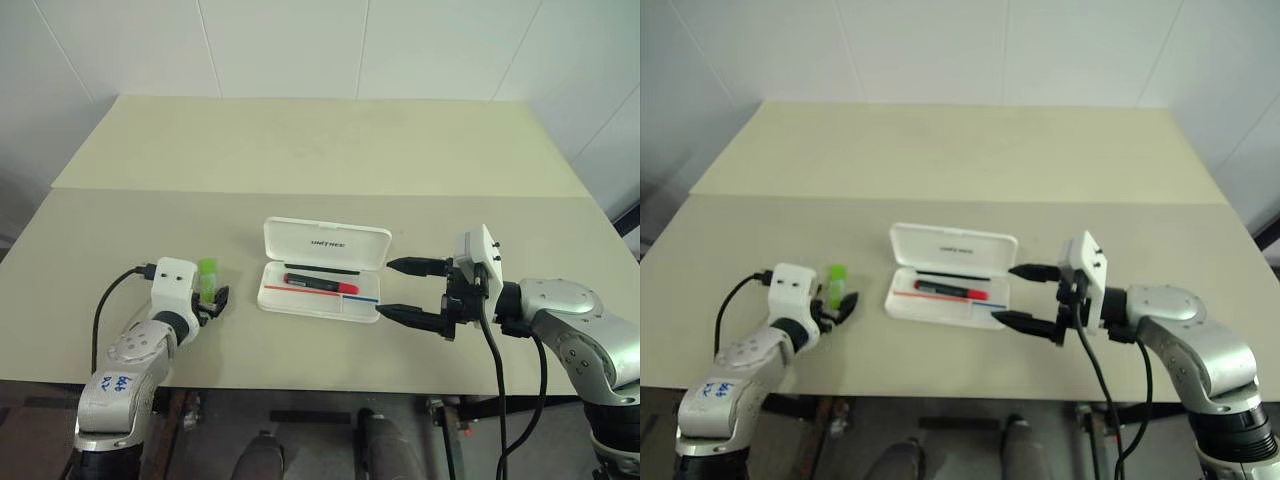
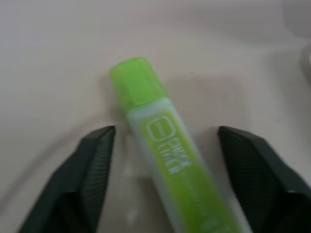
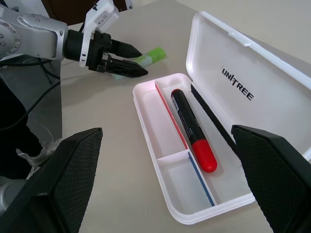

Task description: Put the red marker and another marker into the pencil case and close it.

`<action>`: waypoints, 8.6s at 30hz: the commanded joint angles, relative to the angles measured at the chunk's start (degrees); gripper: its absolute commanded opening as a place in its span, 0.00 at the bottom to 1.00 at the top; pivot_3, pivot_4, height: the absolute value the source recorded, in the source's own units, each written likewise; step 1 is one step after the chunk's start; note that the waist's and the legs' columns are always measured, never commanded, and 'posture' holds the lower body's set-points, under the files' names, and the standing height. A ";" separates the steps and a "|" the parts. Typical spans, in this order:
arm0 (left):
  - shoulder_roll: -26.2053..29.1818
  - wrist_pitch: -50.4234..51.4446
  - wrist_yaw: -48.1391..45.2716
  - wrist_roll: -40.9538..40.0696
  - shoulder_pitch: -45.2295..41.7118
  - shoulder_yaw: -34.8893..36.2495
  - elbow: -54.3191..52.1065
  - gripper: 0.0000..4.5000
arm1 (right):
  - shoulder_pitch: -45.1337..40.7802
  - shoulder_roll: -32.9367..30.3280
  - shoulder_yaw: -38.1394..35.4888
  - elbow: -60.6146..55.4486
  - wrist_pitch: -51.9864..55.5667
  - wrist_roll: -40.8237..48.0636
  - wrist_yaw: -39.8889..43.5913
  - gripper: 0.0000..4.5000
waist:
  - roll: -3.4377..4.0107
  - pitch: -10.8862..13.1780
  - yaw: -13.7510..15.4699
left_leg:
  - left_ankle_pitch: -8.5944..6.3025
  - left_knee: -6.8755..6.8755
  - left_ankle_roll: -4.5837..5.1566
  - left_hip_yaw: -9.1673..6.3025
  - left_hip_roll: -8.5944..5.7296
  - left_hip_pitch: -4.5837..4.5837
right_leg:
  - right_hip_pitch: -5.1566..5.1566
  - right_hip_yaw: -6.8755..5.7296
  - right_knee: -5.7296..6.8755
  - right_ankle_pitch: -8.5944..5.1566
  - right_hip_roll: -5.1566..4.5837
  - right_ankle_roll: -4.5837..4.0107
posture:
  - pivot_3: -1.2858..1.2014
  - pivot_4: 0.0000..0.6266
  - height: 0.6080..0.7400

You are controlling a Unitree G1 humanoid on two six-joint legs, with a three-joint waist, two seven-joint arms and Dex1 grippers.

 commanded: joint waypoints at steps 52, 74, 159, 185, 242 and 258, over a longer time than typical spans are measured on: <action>13.25 -34.49 -57.87 -18.29 -30.52 -6.09 20.34 0.24 | 4.40 -0.29 -3.11 -5.60 -2.85 1.01 -6.55 1.00 | 0.44 0.08 1.33 | 0.95 -0.09 0.05 1.57 1.86 -1.15 | -0.34 -3.13 -0.03 0.32 0.66 -1.95 | 0.52 0.24 1.00; 14.63 -51.41 -70.58 -1.97 -32.18 -19.54 36.64 0.24 | 7.42 -0.03 -2.92 -8.45 -2.99 1.26 -9.04 1.00 | 0.43 0.08 1.48 | 0.95 -0.07 0.07 1.58 1.86 -1.12 | -0.34 -3.09 0.01 0.26 0.67 -2.00 | 0.52 0.24 1.00; -8.86 -41.43 -42.19 -2.68 -25.31 -20.77 22.99 0.99 | -10.10 -5.45 5.57 27.90 -20.45 -25.12 -2.69 1.00 | 0.42 0.09 1.35 | 0.85 0.61 0.28 1.82 1.84 -1.05 | -0.18 -2.59 0.24 0.42 0.85 -1.76 | 0.52 0.24 1.00; -8.53 -42.96 -40.43 -2.91 -26.71 -19.02 24.58 0.99 | -10.74 15.01 -3.54 27.55 -12.05 -24.70 -30.00 1.00 | 0.48 0.12 1.24 | 0.80 0.60 0.36 2.72 1.79 -1.02 | -0.33 -1.66 -0.09 0.86 0.90 -1.29 | 0.52 0.24 1.00; -8.08 -43.94 -43.20 -4.19 -26.19 -18.62 24.86 1.00 | -5.73 16.42 -4.78 12.47 -3.40 -19.49 -28.97 0.37 | 0.47 0.12 -0.06 | 0.75 0.56 0.44 2.90 1.79 -1.05 | -0.34 -1.45 -0.12 0.88 0.93 -1.24 | 0.52 0.24 1.00; -6.37 -45.99 -46.22 -4.18 -27.73 -16.65 29.24 1.00 | -0.85 24.24 0.14 -15.44 16.31 -7.21 -37.68 0.37 | 0.47 0.12 0.06 | 0.69 0.58 0.55 2.90 1.80 -1.04 | -0.41 -1.45 -0.18 0.82 0.92 -1.32 | 0.52 0.24 1.00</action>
